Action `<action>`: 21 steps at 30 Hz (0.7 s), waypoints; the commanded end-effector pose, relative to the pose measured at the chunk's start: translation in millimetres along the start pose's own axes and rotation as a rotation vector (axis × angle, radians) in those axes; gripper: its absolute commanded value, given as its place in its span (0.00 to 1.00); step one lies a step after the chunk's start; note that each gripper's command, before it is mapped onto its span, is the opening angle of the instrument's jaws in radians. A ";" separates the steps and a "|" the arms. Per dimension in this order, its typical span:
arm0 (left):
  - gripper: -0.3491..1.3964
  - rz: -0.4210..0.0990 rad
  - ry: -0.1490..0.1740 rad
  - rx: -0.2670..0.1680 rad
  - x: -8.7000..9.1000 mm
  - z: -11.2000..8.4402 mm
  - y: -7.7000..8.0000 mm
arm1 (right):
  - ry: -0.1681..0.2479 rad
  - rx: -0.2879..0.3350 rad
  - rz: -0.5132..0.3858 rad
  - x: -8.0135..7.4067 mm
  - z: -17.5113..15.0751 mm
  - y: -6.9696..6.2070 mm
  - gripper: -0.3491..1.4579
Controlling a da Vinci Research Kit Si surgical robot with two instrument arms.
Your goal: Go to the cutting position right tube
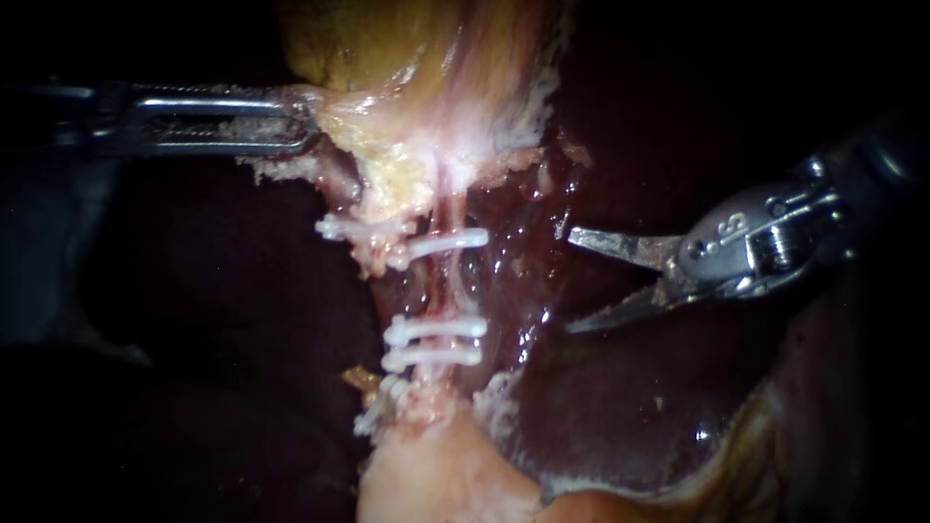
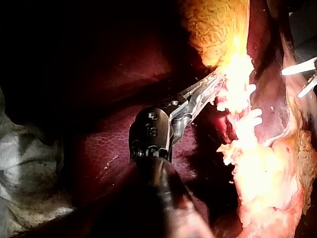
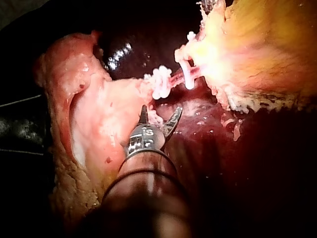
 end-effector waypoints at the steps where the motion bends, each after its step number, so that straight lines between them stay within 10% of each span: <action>1: 0.00 -0.001 -0.001 -0.002 0.2 -0.2 0.1 | 0.001 0.001 -0.001 0.0 0.1 0.0 0.98; 12: 0.00 -0.029 0.027 0.003 5.5 -5.6 1.1 | 0.001 0.001 -0.001 0.0 0.0 0.0 0.99; 21: 0.00 -0.030 0.029 0.007 5.5 -5.8 1.3 | 0.036 0.061 0.034 0.3 0.7 -0.2 0.98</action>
